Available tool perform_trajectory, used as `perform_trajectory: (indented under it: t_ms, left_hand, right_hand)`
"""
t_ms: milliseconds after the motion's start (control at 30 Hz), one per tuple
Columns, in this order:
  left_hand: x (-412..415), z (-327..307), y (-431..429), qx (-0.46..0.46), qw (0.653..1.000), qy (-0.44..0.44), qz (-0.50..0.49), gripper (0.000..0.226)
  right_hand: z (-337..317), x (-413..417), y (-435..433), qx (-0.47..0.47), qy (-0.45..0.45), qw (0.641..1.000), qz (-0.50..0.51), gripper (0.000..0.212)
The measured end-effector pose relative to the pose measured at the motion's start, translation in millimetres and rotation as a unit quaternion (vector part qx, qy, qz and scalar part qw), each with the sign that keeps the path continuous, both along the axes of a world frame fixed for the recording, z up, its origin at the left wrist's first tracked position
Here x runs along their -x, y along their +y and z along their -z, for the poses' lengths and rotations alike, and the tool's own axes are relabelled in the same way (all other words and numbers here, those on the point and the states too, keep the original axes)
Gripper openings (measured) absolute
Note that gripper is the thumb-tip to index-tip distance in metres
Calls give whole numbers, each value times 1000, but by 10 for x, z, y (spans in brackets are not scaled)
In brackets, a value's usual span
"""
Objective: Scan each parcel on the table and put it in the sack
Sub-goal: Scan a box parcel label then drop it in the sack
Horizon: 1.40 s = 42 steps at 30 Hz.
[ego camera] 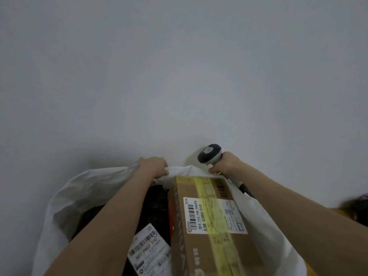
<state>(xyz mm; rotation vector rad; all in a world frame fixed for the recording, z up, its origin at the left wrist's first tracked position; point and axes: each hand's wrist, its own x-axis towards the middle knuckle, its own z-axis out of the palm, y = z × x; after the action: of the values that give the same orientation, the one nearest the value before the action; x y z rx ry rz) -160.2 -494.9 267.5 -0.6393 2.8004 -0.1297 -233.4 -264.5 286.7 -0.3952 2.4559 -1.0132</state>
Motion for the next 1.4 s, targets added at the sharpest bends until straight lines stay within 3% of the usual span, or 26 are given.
perform_trajectory:
  t_ms: [67,167,267,333,367,467,567,600,667,767,833,900,1000,1067,1167,1267,1400]
  left_hand:
    - [34,-40,-20,-36,993,111,4,25]
    - [30,-309,-131,-76,964,253,19,18]
    - [-72,-473,-224,-186,958,210,57,15]
    - [-143,-478,-194,-348,922,169,20,33]
    - [-158,-466,-172,-381,913,141,-20,43]
    - [-186,-363,-113,-337,938,12,-79,63]
    - [-234,-259,-56,-272,958,-83,-41,76]
    - [-234,-224,-41,-252,965,-65,-10,65]
    - [-214,-282,-42,-236,969,76,9,41]
    - [-145,-682,-42,-206,917,339,-42,25]
    - [-125,-925,-5,-172,900,399,-42,19]
    - [-175,-979,21,-202,901,383,-21,19]
    - [-444,-883,3,-190,943,273,-7,54]
    - [-684,-854,-97,-159,959,228,-52,75]
    - [-1156,-821,-301,-84,961,214,-154,75]
    - [-1717,-703,-391,-32,933,223,-281,69]
    - [-2298,-483,-443,-137,868,276,-388,74]
  right_hand:
    - [9,-18,-35,-47,35,998,-2,20]
    - [-24,19,-53,-25,56,998,19,24]
    - [-99,16,-66,-8,72,997,30,19]
    - [-152,3,-79,11,91,995,41,24]
    - [-186,1,-80,28,99,994,48,24]
    - [-279,-9,-72,65,123,988,69,22]
    - [-274,-29,-61,69,137,985,82,23]
    - [-266,-36,-53,68,137,984,87,23]
    - [-259,-36,-38,67,136,985,88,24]
    - [-316,-45,-12,78,122,986,77,19]
    - [-366,-91,-20,88,118,987,64,19]
    - [-423,-178,-26,88,128,986,53,25]
    - [-539,-302,5,78,149,985,37,24]
    - [-660,-390,41,72,170,982,26,23]
    - [-824,-582,20,74,188,979,-12,18]
    - [-843,-849,-95,64,185,976,-91,21]
    - [-758,-1160,-246,27,212,965,-153,25]
